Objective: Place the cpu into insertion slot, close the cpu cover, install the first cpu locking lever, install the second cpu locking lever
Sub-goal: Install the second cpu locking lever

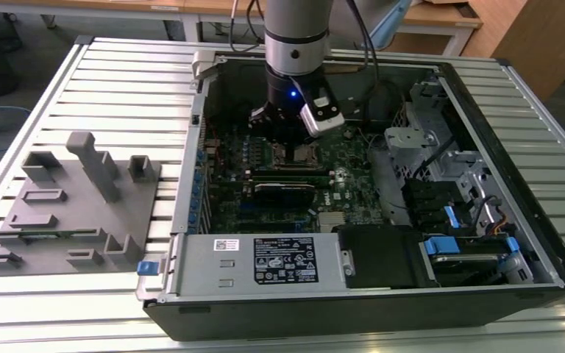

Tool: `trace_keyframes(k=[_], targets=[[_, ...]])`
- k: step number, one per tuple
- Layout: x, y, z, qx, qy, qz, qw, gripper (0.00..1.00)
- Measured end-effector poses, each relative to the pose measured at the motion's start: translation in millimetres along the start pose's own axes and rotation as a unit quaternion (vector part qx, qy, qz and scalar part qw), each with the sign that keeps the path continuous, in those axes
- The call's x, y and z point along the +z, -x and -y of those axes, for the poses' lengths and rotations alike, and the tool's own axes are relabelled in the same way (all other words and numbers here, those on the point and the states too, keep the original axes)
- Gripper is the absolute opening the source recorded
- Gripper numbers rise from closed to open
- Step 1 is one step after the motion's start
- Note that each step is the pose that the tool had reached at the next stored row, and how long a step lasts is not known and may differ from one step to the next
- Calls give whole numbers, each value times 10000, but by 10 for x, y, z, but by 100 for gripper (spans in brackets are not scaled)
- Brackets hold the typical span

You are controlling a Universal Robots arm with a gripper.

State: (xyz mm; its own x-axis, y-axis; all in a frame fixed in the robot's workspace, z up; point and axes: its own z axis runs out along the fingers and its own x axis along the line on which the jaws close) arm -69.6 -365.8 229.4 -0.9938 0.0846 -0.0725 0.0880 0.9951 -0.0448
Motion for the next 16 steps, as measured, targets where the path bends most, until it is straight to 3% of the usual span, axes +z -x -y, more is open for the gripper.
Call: trace_keyframes(k=[6,9,11,16], targets=[[23,-13,18,0,0,2,10000,11],[68,-41,19,1,1,12,10000,11],[156,-74,17,0,2,20,10000,11],[186,-91,17,1,4,31,10000,11]])
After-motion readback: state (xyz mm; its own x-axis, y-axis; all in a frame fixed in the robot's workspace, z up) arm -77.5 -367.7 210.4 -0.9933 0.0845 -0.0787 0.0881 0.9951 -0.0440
